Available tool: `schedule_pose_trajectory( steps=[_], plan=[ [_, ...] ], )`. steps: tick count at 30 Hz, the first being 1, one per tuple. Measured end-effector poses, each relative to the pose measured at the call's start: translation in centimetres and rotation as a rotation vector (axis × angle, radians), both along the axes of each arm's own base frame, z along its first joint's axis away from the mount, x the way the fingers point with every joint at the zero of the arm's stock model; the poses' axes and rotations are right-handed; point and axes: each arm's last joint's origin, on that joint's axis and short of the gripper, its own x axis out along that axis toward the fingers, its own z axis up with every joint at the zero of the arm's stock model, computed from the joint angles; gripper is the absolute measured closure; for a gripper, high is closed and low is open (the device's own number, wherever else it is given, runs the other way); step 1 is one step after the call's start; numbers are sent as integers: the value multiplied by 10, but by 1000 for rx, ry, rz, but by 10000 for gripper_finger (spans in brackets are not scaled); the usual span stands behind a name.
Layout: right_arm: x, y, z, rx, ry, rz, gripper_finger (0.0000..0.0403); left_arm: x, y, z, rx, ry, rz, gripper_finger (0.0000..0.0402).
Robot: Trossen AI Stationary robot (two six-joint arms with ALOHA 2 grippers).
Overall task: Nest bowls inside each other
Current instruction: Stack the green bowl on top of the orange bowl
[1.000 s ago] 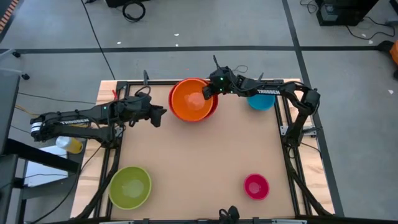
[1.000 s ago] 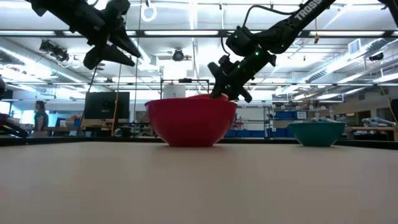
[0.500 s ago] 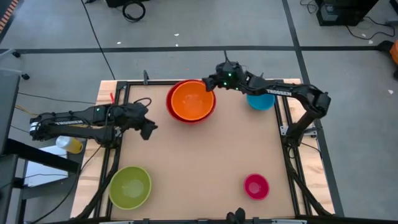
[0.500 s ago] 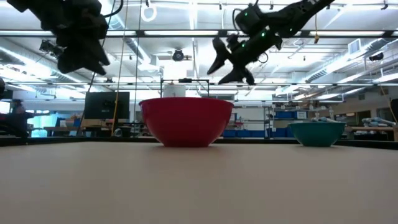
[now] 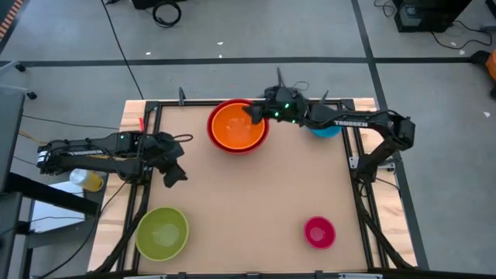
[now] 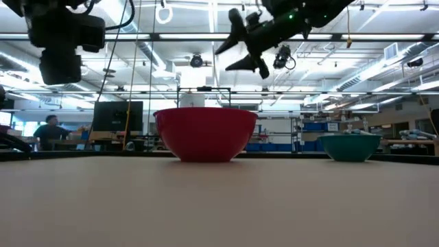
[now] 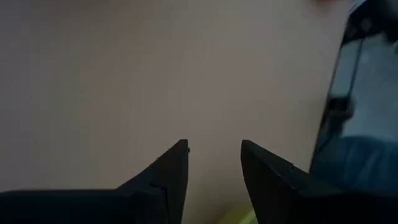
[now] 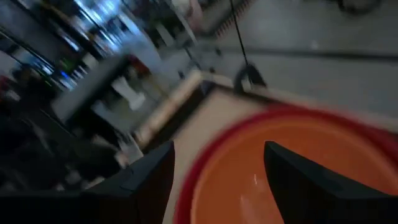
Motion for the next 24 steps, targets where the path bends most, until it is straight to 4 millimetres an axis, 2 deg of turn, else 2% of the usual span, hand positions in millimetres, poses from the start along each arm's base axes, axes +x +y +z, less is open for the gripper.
schedule_pose_trajectory(
  steps=[6, 11, 12, 17, 20, 24],
  plan=[
    [25, 18, -47, 137, 110, -16, 154, -9, -3, -9, -16, 168, 38, 251],
    [35, 21, -83, 177, 218, -73, 159, -20, -10, -15, -20, 310, -2, 251],
    [36, 21, -85, 184, 217, -73, 161, -20, -10, -15, -18, 320, -5, 251],
    [36, 31, -68, 160, 160, -6, 173, -22, -20, -18, -99, 366, -21, 251],
    [29, 38, -48, 121, 147, 31, 177, -26, -33, -24, -147, 420, -85, 251],
    [14, 45, -24, 75, 150, 58, 178, -24, -49, -21, -224, 409, -133, 251]
  ],
)
